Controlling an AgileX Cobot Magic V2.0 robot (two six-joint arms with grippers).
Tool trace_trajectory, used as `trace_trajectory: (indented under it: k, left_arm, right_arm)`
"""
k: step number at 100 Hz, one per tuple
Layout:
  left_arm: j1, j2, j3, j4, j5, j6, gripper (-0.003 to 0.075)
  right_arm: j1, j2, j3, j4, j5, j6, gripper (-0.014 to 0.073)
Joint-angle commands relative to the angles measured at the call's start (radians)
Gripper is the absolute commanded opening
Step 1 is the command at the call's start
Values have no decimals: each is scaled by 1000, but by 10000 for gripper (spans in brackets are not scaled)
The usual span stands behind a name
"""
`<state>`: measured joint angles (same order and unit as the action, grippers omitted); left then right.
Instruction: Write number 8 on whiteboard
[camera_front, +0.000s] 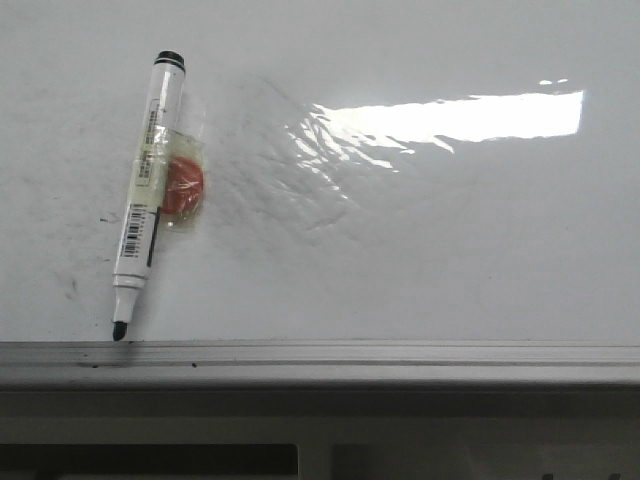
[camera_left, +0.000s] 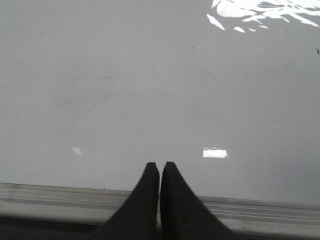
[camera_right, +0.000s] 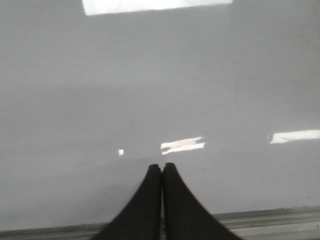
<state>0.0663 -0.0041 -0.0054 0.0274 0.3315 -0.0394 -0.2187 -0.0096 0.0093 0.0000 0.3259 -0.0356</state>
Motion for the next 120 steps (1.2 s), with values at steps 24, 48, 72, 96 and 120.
trace_trajectory:
  k: [24, 48, 72, 96, 120]
  left_arm:
    - [1, -28, 38, 1, -48, -13, -20]
    - [1, -28, 38, 1, -48, -13, -20]
    - [-4, -28, 38, 20, -48, -3, -20]
    - [-4, -28, 38, 71, -48, -3, -20]
    - [-4, -28, 38, 133, -92, -3, -20]
  right_arm:
    - [-5, -21, 14, 0, -22, -4, -63]
    - [-5, -21, 14, 0, -22, -4, -63]
    - [-5, -21, 14, 0, -22, -4, -63]
    - [-5, -21, 14, 0, -24, -4, -63]
    - [-5, -21, 14, 0, -39, -4, -63]
